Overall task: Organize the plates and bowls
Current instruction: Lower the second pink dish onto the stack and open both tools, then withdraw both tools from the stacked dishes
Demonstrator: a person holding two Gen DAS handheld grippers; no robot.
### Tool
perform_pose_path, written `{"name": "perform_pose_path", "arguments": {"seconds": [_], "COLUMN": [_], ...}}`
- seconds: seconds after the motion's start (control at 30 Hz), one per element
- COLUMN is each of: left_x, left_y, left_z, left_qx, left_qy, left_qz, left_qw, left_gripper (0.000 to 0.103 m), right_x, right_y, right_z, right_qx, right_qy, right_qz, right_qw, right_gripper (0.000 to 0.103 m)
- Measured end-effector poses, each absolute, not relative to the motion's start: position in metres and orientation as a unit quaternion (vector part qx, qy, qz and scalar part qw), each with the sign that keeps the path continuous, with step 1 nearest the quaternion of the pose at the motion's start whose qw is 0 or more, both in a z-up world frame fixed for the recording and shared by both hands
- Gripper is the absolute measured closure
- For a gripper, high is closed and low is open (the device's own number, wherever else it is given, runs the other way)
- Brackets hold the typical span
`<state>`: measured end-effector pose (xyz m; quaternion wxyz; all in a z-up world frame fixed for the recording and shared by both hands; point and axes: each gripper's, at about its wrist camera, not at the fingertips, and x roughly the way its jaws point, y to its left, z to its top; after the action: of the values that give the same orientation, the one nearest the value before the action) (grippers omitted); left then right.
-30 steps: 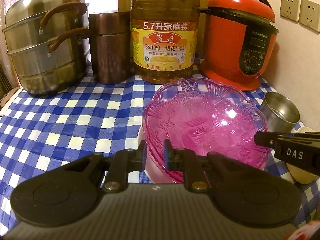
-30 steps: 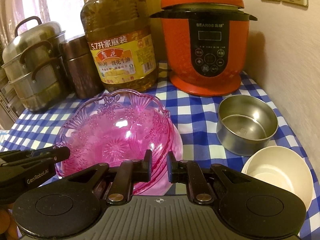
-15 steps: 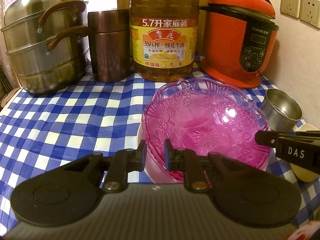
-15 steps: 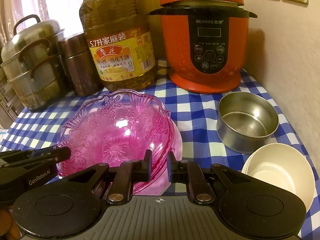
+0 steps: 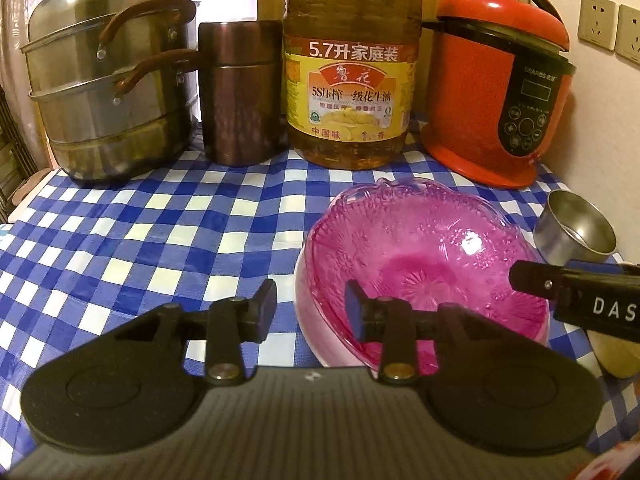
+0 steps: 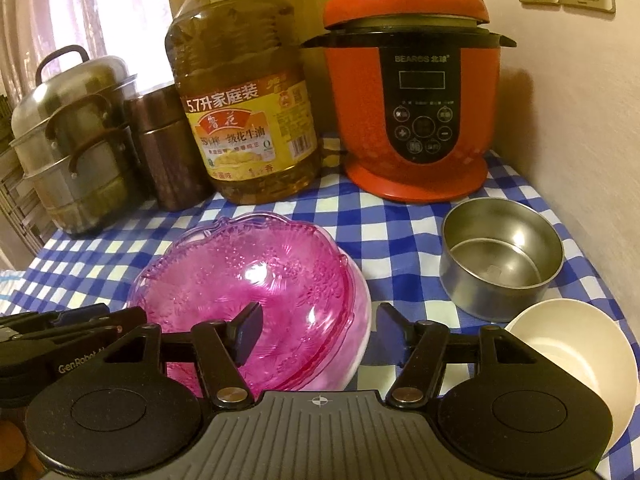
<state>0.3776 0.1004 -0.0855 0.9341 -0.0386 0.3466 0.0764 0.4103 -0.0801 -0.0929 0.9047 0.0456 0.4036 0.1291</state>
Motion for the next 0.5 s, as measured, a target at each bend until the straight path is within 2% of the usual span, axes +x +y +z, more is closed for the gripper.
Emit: {"name": "perform_pose_path", "arguments": {"seconds": [0.5], "left_x": [0.3758], "left_y": [0.0982], "left_z": [-0.0846], "left_qx": [-0.041], "left_qy": [0.345], "left_qz": [0.074], "left_qw": [0.935], "left_gripper": [0.070], "right_x": [0.4079], "right_y": [-0.0796], "right_z": [-0.0923], "right_qx": [0.043], "right_qy": [0.403], "right_qz": [0.130], "right_qw": [0.905], "right_gripper": [0.040]}}
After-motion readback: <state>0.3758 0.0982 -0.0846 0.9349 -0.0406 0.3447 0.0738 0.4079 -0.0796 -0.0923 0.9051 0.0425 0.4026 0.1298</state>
